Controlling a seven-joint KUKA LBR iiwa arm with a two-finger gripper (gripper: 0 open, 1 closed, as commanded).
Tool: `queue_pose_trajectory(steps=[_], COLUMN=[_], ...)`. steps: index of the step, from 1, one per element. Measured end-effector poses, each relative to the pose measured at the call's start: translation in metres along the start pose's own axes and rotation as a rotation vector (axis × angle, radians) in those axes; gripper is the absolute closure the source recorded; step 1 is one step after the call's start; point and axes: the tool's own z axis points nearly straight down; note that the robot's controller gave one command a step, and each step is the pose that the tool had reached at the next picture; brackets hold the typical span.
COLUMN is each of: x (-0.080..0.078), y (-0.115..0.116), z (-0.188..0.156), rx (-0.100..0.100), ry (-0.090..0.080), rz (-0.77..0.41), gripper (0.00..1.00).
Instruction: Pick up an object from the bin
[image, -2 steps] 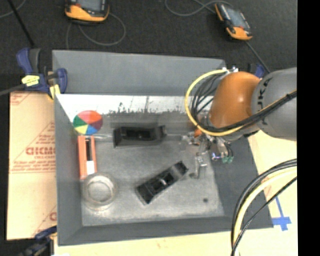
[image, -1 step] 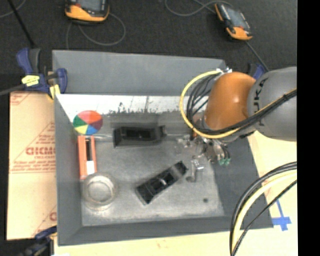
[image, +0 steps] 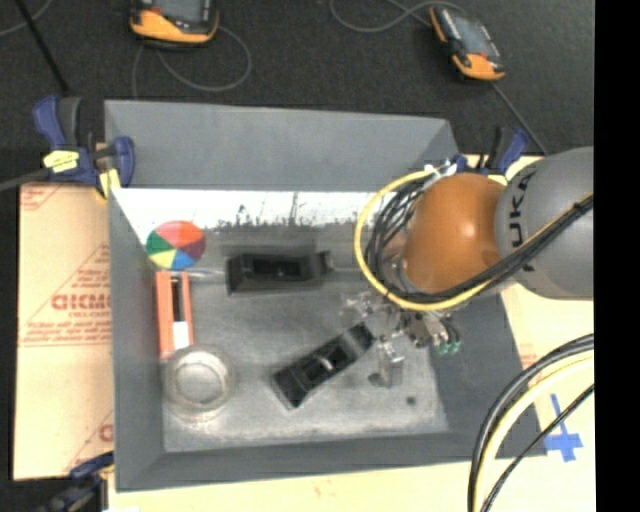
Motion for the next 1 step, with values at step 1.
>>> queue_pose_trajectory(steps=[1], x=[0.0212], y=[0.0366], z=[0.0432], rx=[-0.006], ry=[0.013], rz=[-0.086], gripper=[0.00])
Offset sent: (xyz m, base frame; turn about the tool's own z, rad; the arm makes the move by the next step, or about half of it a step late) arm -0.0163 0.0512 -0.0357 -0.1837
